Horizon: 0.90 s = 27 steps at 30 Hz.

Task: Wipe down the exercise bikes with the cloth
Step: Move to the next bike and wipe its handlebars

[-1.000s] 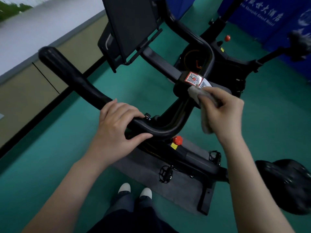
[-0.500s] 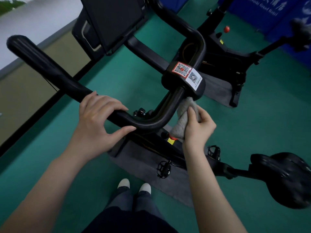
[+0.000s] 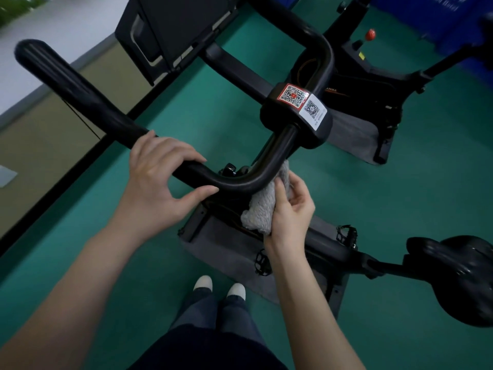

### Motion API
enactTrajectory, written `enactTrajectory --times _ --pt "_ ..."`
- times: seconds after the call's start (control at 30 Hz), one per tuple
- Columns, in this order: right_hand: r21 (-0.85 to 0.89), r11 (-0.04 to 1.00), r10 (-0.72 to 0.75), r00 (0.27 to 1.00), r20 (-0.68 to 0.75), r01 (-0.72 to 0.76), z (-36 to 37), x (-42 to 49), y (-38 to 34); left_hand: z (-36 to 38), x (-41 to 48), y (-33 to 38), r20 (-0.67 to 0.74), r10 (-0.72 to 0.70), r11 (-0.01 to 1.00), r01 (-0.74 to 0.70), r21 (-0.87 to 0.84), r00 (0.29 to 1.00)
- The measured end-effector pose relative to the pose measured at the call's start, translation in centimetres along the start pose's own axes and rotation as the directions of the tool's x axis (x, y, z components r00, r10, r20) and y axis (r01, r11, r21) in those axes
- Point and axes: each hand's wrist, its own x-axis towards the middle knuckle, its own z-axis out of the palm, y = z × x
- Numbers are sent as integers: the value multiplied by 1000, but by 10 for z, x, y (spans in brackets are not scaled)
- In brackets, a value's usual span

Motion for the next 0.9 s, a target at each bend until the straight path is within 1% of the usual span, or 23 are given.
enactTrajectory --times 0.3,0.37,0.47,0.57,0.63,0.67,0.73,0.8,0.83,0.9 --pt "50 990 131 991 28 -132 8 -40 9 1 0 -1 -19 17 1000 -17 0 1000" --pt "62 982 179 983 34 -181 13 -47 11 1 0 -1 -19 20 1000 -20 5 1000" --pt "101 958 259 961 100 -269 27 -61 12 1 0 -1 -22 22 1000 -22 8 1000" --pt "122 940 297 941 163 -319 37 -70 13 0 0 -2 -20 28 1000 -28 2 999" --pt "110 940 307 941 144 -323 35 -71 13 0 0 -2 -21 32 999 -32 -4 999" --pt "95 944 305 946 110 -315 31 -71 13 0 0 -3 -23 34 999 -34 -7 999" --pt "62 965 255 967 -23 -253 20 -70 11 0 0 -3 -27 34 999 -34 -11 999" --pt "6 993 117 974 -196 -118 9 -65 6 1 -1 -3 -26 29 999 -29 -19 999" --pt "-25 999 37 966 -256 -45 5 -60 2 1 -1 -3 -25 26 999 -27 -23 999" --pt "-86 993 -106 949 -296 83 5 -53 -7 1 -1 -3 -21 25 999 -25 -27 999"
